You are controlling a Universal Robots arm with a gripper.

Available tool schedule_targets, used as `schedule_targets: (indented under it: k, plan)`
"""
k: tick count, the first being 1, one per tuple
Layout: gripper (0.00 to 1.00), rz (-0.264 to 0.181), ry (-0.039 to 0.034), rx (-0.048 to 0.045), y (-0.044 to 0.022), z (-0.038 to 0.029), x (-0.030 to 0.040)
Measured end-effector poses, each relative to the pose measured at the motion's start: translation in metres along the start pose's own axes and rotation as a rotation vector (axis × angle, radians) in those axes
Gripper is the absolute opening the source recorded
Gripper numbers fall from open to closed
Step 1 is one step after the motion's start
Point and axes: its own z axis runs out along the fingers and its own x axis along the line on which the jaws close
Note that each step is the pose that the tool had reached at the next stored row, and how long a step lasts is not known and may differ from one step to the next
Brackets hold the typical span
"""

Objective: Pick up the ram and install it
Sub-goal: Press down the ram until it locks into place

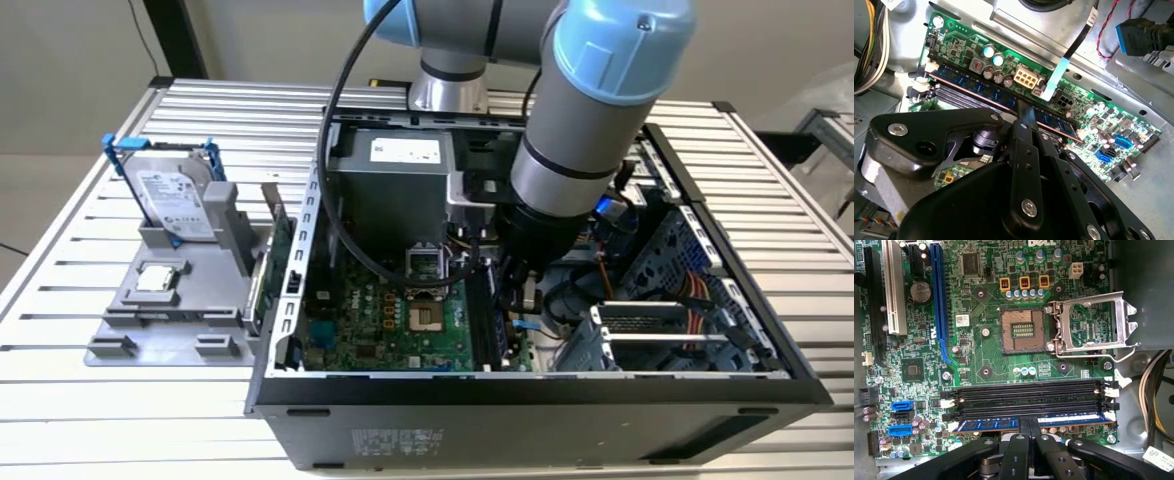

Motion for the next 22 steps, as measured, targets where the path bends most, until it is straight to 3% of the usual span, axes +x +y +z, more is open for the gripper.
schedule_targets:
  k: [2,8,22]
  plan:
    - [0.00,0.000,-0.0021,0.0002,0.0000,-0.0026,-0.0004]
    - [0.00,0.000,0.0010,-0.0002,0.0005,-0.0178,0.0001]
    - [0.00,0.000,0.0015,-0.0027,0.0013,-0.0376,0.0001]
